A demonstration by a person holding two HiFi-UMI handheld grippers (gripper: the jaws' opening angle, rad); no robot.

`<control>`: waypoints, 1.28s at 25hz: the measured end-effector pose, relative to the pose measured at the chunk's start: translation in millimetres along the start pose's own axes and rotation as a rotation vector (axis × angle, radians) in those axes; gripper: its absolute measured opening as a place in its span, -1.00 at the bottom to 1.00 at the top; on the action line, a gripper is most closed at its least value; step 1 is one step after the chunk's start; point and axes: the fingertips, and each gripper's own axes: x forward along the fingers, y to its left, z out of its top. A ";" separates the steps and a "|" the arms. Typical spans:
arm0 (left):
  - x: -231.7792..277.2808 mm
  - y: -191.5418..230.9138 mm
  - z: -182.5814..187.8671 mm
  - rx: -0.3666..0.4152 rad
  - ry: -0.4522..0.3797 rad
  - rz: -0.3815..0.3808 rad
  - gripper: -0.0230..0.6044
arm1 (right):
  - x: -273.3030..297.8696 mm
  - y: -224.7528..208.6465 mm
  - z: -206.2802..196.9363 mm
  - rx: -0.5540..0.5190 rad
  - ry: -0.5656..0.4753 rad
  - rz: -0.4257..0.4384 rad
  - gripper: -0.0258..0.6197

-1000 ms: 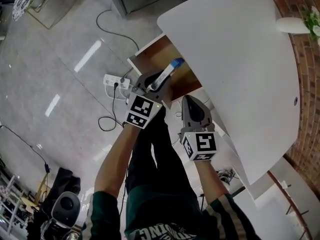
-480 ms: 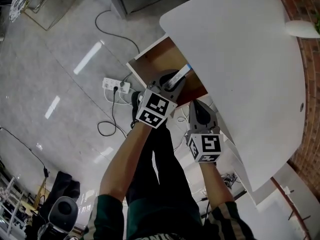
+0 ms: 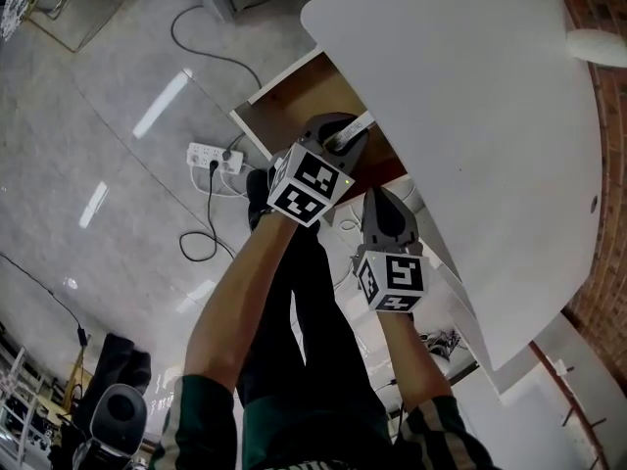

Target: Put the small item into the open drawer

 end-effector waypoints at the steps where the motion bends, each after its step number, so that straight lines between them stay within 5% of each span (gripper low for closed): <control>1: 3.7 -0.8 -2.2 0.001 0.006 -0.006 -0.61 | 0.9 -0.7 -0.8 0.005 0.002 0.001 -0.85; 13: 41.2 -21.6 -18.5 0.030 0.090 -0.097 -0.61 | -0.3 -9.9 -18.3 0.028 0.039 -0.019 -0.85; 32: 62.6 -11.9 -35.6 0.022 0.199 -0.063 -0.60 | -3.7 -19.8 -35.1 0.071 0.071 -0.033 -0.85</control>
